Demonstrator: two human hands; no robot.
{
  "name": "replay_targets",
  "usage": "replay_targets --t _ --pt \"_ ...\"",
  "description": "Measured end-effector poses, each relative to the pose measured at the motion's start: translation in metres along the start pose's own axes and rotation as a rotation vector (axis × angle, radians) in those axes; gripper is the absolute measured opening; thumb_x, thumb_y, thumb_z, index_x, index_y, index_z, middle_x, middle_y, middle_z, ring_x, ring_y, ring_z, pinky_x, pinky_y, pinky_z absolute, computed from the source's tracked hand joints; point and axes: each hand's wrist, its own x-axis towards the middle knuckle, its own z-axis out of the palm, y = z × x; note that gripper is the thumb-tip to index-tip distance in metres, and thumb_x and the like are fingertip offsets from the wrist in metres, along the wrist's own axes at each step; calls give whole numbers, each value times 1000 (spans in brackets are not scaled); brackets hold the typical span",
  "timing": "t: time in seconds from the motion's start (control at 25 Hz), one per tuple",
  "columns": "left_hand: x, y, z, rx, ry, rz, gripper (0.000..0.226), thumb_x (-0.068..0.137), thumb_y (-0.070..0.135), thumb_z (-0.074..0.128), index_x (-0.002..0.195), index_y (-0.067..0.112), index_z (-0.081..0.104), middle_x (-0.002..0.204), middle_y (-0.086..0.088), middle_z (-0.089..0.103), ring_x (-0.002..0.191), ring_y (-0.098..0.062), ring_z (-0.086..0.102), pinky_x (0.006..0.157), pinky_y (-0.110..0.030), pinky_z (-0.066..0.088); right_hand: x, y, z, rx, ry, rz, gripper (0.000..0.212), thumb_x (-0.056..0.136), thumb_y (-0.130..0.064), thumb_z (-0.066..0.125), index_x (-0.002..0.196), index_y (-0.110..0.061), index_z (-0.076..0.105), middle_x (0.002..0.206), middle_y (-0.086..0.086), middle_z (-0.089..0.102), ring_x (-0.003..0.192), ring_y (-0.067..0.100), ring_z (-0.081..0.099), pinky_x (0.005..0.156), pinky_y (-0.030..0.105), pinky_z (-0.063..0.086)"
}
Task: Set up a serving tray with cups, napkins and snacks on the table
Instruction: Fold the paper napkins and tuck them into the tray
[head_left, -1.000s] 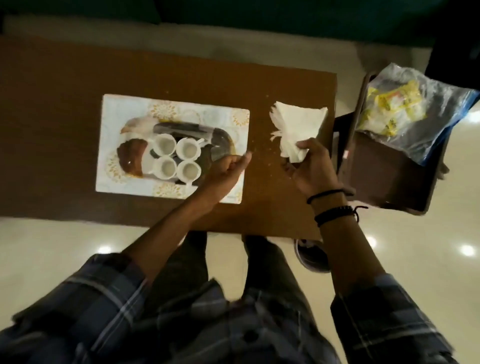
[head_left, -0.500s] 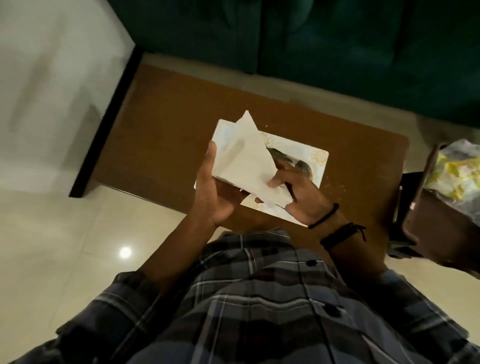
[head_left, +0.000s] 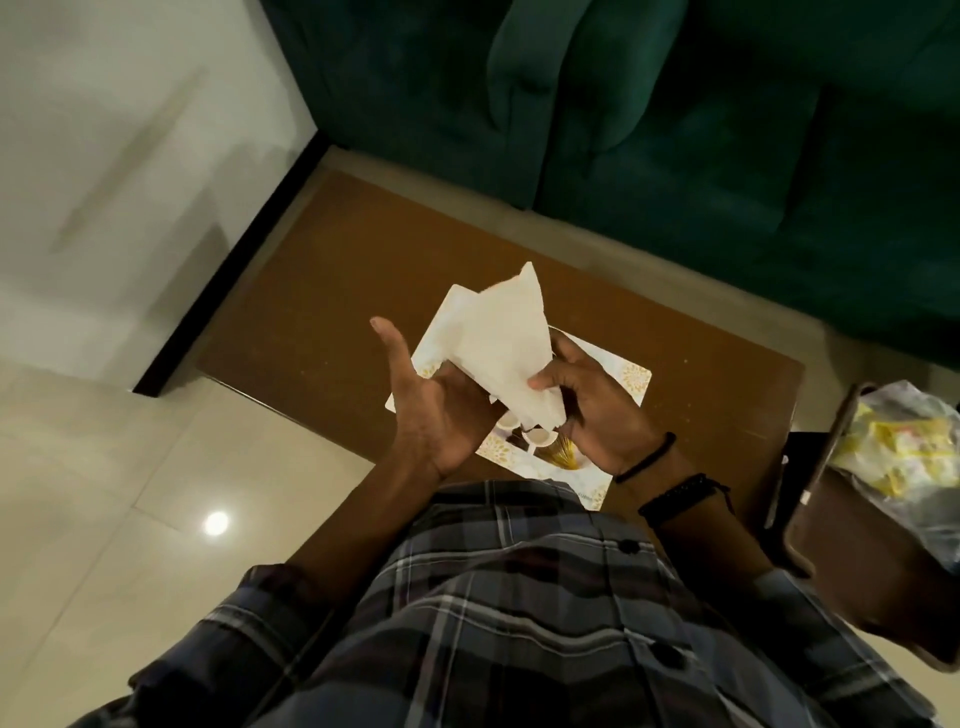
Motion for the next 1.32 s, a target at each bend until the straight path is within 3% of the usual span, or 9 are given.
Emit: replay_targets --t 0.08,0.2,0.32,0.48,0.72,1.04,1.16,1.24,1.32 --pt "8 -3 14 90 94 93 90 76 79 43 142 17 44 139 -15 54 126 -36 53 93 -51 52 -4 -4 -8 -100 44 -19 45 85 -2 51 118 -31 57 117 -4 69 100 15 67 62 27 57" --pt "20 -14 31 215 288 138 60 90 47 54 140 14 44 121 -15 63 108 -31 61 72 -41 59 -10 -7 -20 -279 74 -30 39 86 -6 57 113 -34 53 120 -1 66 102 17 65 69 30 60" --pt "30 -24 40 223 363 168 54 93 37 56 140 14 42 134 -17 57 114 -31 60 78 -45 60 -15 -10 -32 -416 191 -90 28 86 -18 67 106 -35 56 102 -8 71 95 15 68 71 27 59" --pt "33 -36 49 222 351 191 51 94 35 56 139 15 43 127 -17 59 113 -30 60 91 -50 56 -15 -21 -42 -549 424 -364 31 82 -28 73 110 -21 61 95 -9 67 84 1 65 71 18 57" --pt "27 -47 56 218 321 237 45 96 31 52 138 15 43 120 -12 62 106 -25 64 81 -43 60 -20 -26 -43 -762 466 -563 23 82 -19 74 103 -14 67 84 -9 66 75 4 63 68 12 54" --pt "20 -55 56 225 362 228 24 94 28 57 116 19 59 106 -9 68 89 -19 71 78 -41 61 -22 -24 -41 -737 462 -566 22 81 -21 76 100 -12 69 84 -3 70 73 10 66 67 18 55" --pt "18 -56 54 215 366 230 35 94 27 58 126 18 52 106 -9 64 97 -23 64 73 -41 61 -22 -25 -44 -632 433 -412 36 80 -33 75 111 -19 63 102 -5 67 89 9 65 74 22 58" --pt "17 -56 54 219 343 240 38 93 27 57 129 17 50 105 -9 65 98 -24 63 72 -40 60 -25 -24 -46 -517 302 -252 39 79 -36 75 114 -25 59 104 -8 67 93 11 67 75 29 61" --pt "16 -58 54 244 364 225 43 93 28 58 132 15 49 111 -13 64 104 -27 61 75 -41 60 -28 -20 -46 -542 218 -278 32 81 -29 74 110 -25 61 101 -8 70 91 13 70 74 33 61"
